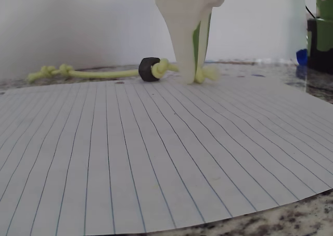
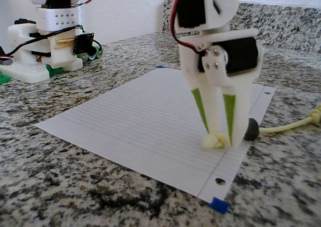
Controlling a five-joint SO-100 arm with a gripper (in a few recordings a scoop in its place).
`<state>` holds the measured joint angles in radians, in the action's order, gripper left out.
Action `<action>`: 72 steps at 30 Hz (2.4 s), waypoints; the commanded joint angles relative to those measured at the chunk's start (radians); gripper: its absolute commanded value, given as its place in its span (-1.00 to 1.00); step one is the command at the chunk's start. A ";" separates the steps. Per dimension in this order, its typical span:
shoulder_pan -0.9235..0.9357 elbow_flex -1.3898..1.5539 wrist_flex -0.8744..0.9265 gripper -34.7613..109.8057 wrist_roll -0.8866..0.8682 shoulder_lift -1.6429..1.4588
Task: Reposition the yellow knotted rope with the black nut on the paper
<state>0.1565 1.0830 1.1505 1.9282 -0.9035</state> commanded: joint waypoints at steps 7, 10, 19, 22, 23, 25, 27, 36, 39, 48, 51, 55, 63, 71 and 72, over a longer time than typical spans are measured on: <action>0.008 -0.034 -0.006 -0.44 0.005 -0.005; 0.015 -0.034 0.003 -0.52 0.006 -0.014; 0.040 -0.032 -0.005 -0.52 -0.003 -0.044; 0.040 -0.032 -0.009 -0.48 -0.005 -0.031; 0.040 -0.032 -0.009 -0.40 -0.005 -0.029; 0.040 -0.032 0.000 -0.07 -0.005 -0.028; 0.040 -0.031 0.006 -0.05 -0.005 -0.032; 0.058 -0.029 0.032 -0.05 0.005 -0.031; 0.066 -0.029 0.037 -0.05 0.005 -0.028; 0.072 -0.028 0.049 -0.06 0.005 -0.009; 0.072 -0.028 0.067 -0.06 0.006 -0.008; 0.051 -0.026 0.115 -0.04 -0.005 -0.006; 0.048 -0.026 0.109 0.12 0.003 -0.014; -0.005 -0.025 0.152 0.13 -0.003 -0.006; -0.003 -0.025 0.155 0.13 0.003 -0.009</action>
<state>0.1733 1.0707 1.2839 1.9236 -0.9020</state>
